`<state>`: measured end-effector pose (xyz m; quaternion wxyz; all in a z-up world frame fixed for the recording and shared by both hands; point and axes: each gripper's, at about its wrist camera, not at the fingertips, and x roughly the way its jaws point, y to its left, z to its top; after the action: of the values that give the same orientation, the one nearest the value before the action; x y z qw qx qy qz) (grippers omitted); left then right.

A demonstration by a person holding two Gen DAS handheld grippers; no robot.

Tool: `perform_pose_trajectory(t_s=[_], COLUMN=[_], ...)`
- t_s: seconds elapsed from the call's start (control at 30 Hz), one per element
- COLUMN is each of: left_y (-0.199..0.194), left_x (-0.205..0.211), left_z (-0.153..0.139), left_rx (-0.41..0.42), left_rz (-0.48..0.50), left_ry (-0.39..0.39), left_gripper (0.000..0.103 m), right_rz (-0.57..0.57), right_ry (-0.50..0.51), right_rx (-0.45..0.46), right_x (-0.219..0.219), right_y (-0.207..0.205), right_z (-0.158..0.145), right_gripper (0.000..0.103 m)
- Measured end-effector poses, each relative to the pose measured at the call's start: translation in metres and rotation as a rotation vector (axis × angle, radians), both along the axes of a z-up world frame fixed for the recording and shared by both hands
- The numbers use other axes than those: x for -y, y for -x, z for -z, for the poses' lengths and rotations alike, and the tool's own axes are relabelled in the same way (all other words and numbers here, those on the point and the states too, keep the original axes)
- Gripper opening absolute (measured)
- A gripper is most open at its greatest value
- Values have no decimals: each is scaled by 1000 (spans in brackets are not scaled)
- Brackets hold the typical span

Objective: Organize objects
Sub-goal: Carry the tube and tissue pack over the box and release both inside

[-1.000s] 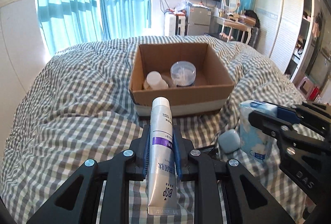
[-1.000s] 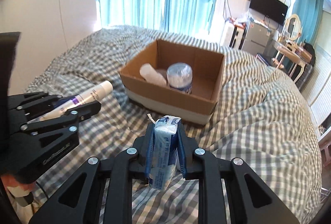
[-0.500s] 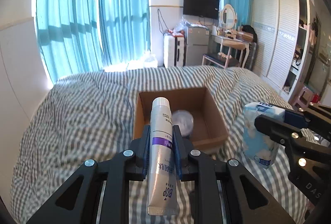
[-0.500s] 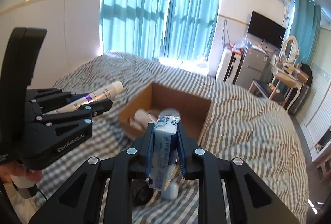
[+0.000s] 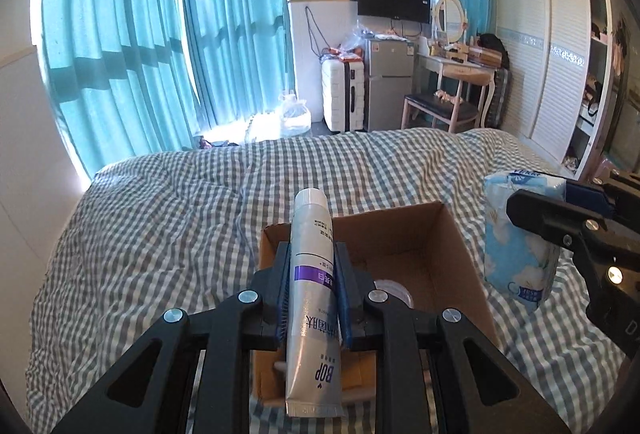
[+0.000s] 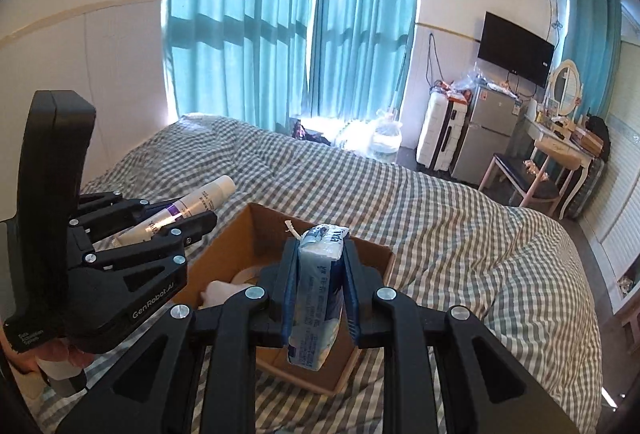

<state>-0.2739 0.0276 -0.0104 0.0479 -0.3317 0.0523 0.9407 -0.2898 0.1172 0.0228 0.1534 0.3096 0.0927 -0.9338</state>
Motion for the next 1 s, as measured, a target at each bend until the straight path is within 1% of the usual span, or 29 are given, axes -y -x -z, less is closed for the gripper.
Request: perform_pose_trajectory(t_s=[0.1,0.23,0.33,0.5,0.57,0.6,0.67,0.73,0.77,0.8,0.83,0.87,0.9,0.93,1.0], left_y=[22,48,60,73,74,73,73,71,70,66,62,58,50,47,37], left_x=[-3,-6,-5,-5,-4,-5,-3,-2,-3,-3,-3,-2,-3,-2,-1], left_z=[17,41,59,83,88,91,95,94,93,89,85,80,73,66,52], left_rx=[29,83,123,205,209,212,231,238,237,231,220,204,177,159,128], left_rz=[12,28,37,61,63,54,9,8,7,4,0,-5,-13,-18,-23], left_ry=[-2,-13,-18,-54,-49,-37,-26,-45,-49,-48,-42,-37,-31,-29,-19], left_gripper=[20,20,20,20,20,22,22,25,31,40,48,67,80,82,84], right_rz=[4,-3,-16,-27,-23,-21,-12,-9,-4,4,14,26,34,41,45], right_ry=[-1,-6,-28,-42,-28,-16,4,21,30,38,46,54,62,71,89], right_rx=[39,106,136,186,207,217,231,217,205,193,180,166,153,138,111], right_x=[-2,0,4,5,1,-2,-9,-13,-15,-18,-20,-22,-22,-24,-28], right_y=[32,74,90,102,105,106,104,99,95,92,89,85,80,75,61], right_z=[15,44,63,96,104,106,106,101,96,92,86,79,72,65,47], right_gripper=[20,20,20,20,20,20,20,23,25,31,44,51,60,61,61])
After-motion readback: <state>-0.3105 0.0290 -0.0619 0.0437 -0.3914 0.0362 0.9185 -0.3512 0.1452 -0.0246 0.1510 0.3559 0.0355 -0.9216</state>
